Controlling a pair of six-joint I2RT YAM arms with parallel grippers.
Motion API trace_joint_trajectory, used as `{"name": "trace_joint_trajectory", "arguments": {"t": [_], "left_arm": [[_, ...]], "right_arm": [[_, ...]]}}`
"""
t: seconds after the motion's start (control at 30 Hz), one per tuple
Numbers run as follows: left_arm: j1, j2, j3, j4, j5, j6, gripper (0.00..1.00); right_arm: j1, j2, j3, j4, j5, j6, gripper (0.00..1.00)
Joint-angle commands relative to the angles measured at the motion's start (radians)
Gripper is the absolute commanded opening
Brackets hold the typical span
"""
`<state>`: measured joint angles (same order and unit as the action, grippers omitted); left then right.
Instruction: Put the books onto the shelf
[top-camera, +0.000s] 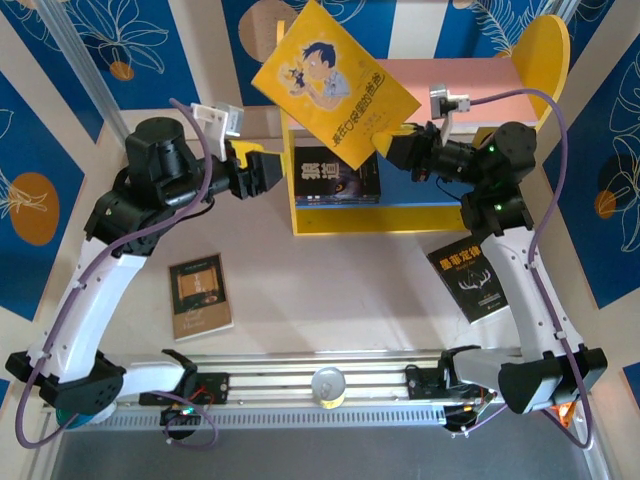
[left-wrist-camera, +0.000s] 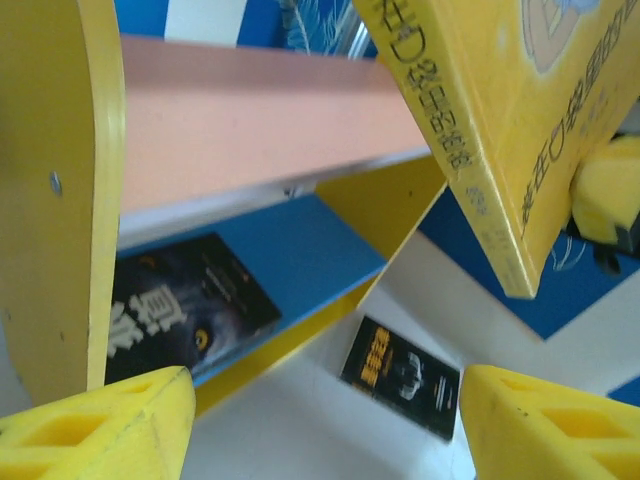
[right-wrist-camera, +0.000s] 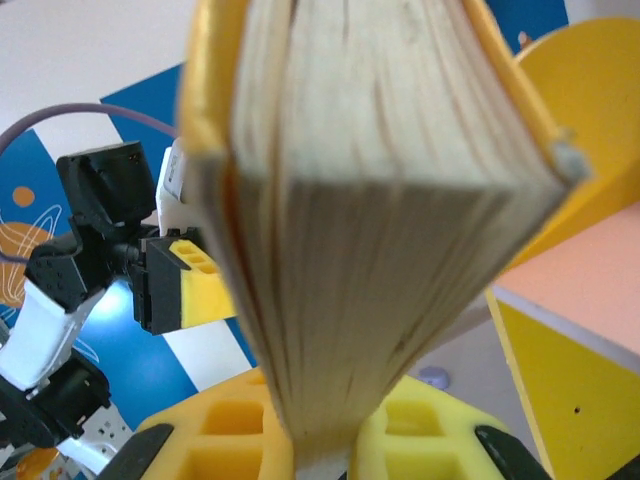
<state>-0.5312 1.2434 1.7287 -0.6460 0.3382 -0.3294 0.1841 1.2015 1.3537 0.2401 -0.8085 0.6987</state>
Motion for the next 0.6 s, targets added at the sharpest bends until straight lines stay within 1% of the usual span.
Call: {"name": "trace_joint_trajectory", "arguments": {"t": [0.0,0.07,0.2,0.4,0.57], "left_arm": [[0.036,-0.022,-0.026,-0.072,0.135,0.062,0.71],[0.046,-0.021,-0.032,-0.088,0.17,0.079,0.71],[0.056,0.004,-0.031,-0.152,0.192,0.113,0.71],[0.082,-0.001,-0.071,-0.13,0.296,0.119,0.71],[0.106,-0.002,-0.058,-0.147,0.316,0.125,0.71]], "right_arm": [[0.012,-0.014,-0.002,-0.055,-0.019,-0.103,0.0],[0.013,-0.014,-0.005,-0.086,-0.043,-0.13,0.0],[0.023,-0.019,-0.016,-0.157,-0.094,-0.193,0.0],[0.039,-0.029,-0.047,-0.267,-0.129,-0.283,0.0],[0.063,-0.029,-0.057,-0.34,-0.152,-0.35,0.0]]}}
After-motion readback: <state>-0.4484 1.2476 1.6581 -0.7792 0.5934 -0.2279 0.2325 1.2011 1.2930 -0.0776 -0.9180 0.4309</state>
